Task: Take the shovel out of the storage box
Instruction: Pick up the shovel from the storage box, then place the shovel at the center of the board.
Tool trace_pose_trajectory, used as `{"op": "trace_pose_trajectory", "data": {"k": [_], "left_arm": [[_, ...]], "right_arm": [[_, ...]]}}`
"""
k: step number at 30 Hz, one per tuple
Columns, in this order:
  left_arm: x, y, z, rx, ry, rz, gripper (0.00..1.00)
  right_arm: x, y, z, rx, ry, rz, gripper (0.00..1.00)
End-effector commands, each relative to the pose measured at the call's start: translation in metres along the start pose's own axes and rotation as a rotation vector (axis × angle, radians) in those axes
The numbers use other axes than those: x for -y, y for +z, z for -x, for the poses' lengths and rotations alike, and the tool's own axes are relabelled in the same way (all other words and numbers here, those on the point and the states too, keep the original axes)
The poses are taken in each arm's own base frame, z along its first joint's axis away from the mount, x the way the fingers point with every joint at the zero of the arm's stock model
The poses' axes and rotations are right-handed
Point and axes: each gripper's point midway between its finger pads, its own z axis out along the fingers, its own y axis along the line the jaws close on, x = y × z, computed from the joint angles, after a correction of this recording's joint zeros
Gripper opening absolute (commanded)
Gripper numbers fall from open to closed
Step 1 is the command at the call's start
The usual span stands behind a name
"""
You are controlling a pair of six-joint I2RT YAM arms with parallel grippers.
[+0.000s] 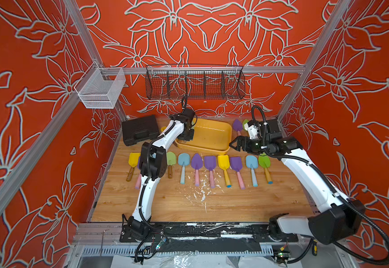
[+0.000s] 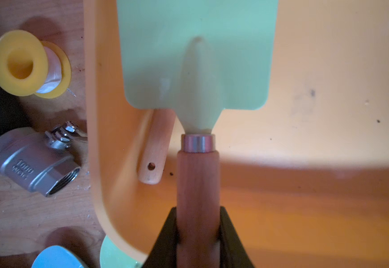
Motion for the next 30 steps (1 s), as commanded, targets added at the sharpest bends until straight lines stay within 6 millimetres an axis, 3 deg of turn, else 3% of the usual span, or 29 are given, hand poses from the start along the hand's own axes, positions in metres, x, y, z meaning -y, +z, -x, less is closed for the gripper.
{"op": "trace_pose_trajectory", "data": {"k": [1, 17, 30], "left_arm": [[0.008, -0.038, 0.008, 0.061, -0.005, -0.032, 0.00], [0.047, -0.078, -0.012, 0.073, 0.021, -0.090, 0.00], [0.104, -0.121, -0.052, 0.060, 0.051, -0.202, 0.00]], "right_arm": [[0.004, 0.002, 0.002, 0.016, 0.019, -0.016, 0.91], [-0.010, 0.013, 0.029, 0.057, 0.087, 0.061, 0.91], [-0.012, 0.053, 0.055, 0.105, 0.258, 0.134, 0.80]]}}
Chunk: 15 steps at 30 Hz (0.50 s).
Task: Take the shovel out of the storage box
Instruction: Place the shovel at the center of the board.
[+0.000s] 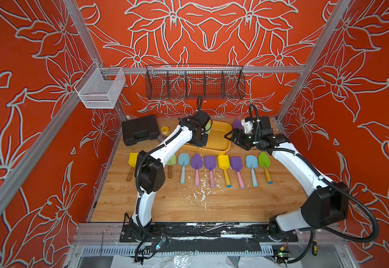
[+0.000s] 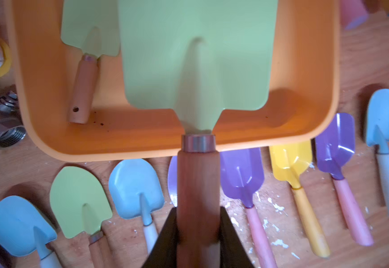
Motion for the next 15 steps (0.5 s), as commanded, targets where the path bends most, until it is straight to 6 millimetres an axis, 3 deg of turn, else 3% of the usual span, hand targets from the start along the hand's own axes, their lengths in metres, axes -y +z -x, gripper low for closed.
{"op": "trace_pose_trajectory", "data": {"k": [1, 8, 15], "left_arm": [[0.014, -0.028, -0.007, 0.016, -0.025, -0.049, 0.00], [0.049, -0.049, -0.023, 0.024, 0.001, -0.111, 0.00], [0.068, -0.061, -0.028, 0.034, 0.025, -0.144, 0.00]], "right_arm": [[-0.013, 0.010, 0.011, 0.030, 0.039, 0.057, 0.79], [-0.019, 0.033, 0.010, 0.026, 0.003, 0.085, 0.70], [-0.015, 0.048, 0.012, 0.050, -0.015, 0.104, 0.61]]}}
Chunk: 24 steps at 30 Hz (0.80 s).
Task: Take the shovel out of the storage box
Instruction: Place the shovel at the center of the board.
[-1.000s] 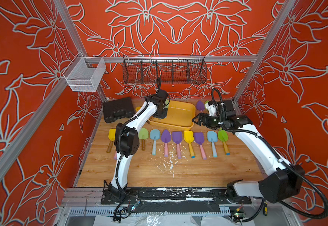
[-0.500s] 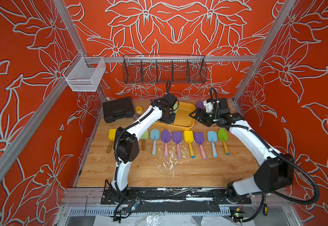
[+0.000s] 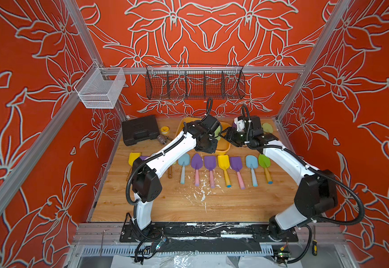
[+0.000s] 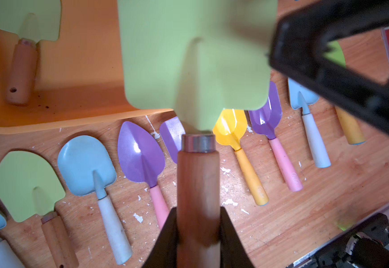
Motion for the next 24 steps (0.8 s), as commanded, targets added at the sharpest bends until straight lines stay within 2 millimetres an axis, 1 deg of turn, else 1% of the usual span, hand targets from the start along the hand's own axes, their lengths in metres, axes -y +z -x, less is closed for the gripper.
{"op": "trace_pose_trajectory", "data": {"k": [1, 4, 5, 6, 8, 11, 12, 13, 15, 18, 19, 21, 23, 24], "left_arm": [[0.007, -0.023, 0.001, 0.028, -0.014, -0.023, 0.00], [0.009, -0.024, 0.000, 0.030, -0.011, -0.023, 0.00], [0.009, -0.025, 0.001, 0.032, -0.008, -0.024, 0.00], [0.010, -0.026, 0.000, 0.035, -0.006, -0.024, 0.00], [0.012, -0.027, 0.001, 0.041, -0.003, -0.028, 0.00], [0.013, -0.027, 0.001, 0.046, -0.005, -0.031, 0.00], [0.013, -0.027, 0.002, 0.050, -0.005, -0.032, 0.00], [0.013, -0.027, 0.002, 0.053, -0.003, -0.034, 0.00], [0.013, -0.027, 0.003, 0.059, 0.002, -0.037, 0.00], [0.014, -0.026, 0.004, 0.069, 0.006, -0.042, 0.00], [0.015, -0.027, 0.005, 0.078, 0.009, -0.054, 0.02], [0.017, -0.029, 0.008, 0.095, 0.008, -0.079, 0.19], [0.021, -0.035, 0.012, 0.127, 0.020, -0.125, 0.53], [0.021, -0.036, 0.013, 0.138, 0.028, -0.140, 0.62]], "right_arm": [[-0.002, 0.008, 0.005, 0.026, -0.006, 0.032, 0.60], [0.003, 0.013, 0.005, 0.020, -0.014, 0.015, 0.52], [0.003, 0.014, 0.005, 0.022, -0.018, 0.017, 0.47], [0.002, 0.014, 0.006, 0.022, -0.020, 0.022, 0.42], [-0.001, 0.016, 0.006, 0.021, -0.024, 0.042, 0.26], [-0.007, 0.019, 0.004, 0.000, -0.033, 0.078, 0.11], [-0.009, 0.020, 0.003, -0.008, -0.036, 0.088, 0.09], [-0.012, 0.019, 0.003, -0.013, -0.045, 0.099, 0.04], [-0.015, 0.017, 0.002, -0.019, -0.067, 0.111, 0.00], [-0.023, 0.011, 0.004, -0.018, -0.117, 0.125, 0.00], [-0.025, 0.009, 0.003, -0.019, -0.137, 0.129, 0.00], [-0.027, 0.005, 0.002, -0.028, -0.172, 0.129, 0.00], [-0.031, 0.000, 0.000, -0.037, -0.211, 0.138, 0.00], [-0.033, -0.002, -0.001, -0.039, -0.231, 0.145, 0.00]]}}
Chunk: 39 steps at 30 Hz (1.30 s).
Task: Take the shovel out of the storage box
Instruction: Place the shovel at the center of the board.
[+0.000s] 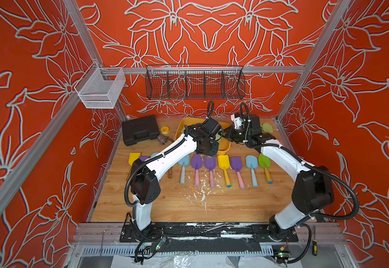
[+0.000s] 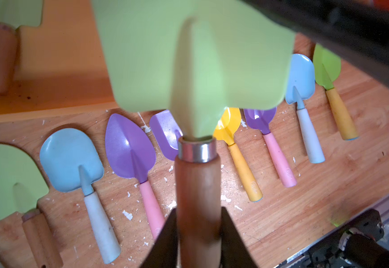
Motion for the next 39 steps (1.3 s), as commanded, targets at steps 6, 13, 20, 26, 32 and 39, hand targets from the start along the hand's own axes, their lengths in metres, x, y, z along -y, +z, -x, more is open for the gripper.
{"op": "trace_pose_trajectory", "data": {"k": [6, 13, 20, 26, 32, 39], "left_arm": [[0.000, -0.055, 0.019, 0.153, 0.066, -0.227, 0.76], [0.001, -0.092, 0.005, 0.267, 0.252, -0.401, 0.80], [0.016, -0.094, 0.001, 0.300, 0.403, -0.528, 0.77], [0.010, -0.080, 0.017, 0.277, 0.413, -0.528, 0.53], [0.004, -0.065, 0.028, 0.258, 0.406, -0.513, 0.36], [0.018, -0.074, 0.029, 0.294, 0.444, -0.614, 0.18]], "right_arm": [[-0.019, -0.030, -0.012, -0.045, -0.308, 0.006, 0.00], [-0.040, -0.056, -0.022, -0.012, -0.621, 0.073, 0.00], [-0.069, -0.071, -0.035, 0.044, -0.780, 0.236, 0.00], [-0.075, -0.074, -0.046, 0.022, -0.783, 0.299, 0.00], [-0.077, -0.081, -0.053, 0.027, -0.798, 0.311, 0.00], [-0.075, -0.082, -0.055, 0.026, -0.792, 0.303, 0.00]]}}
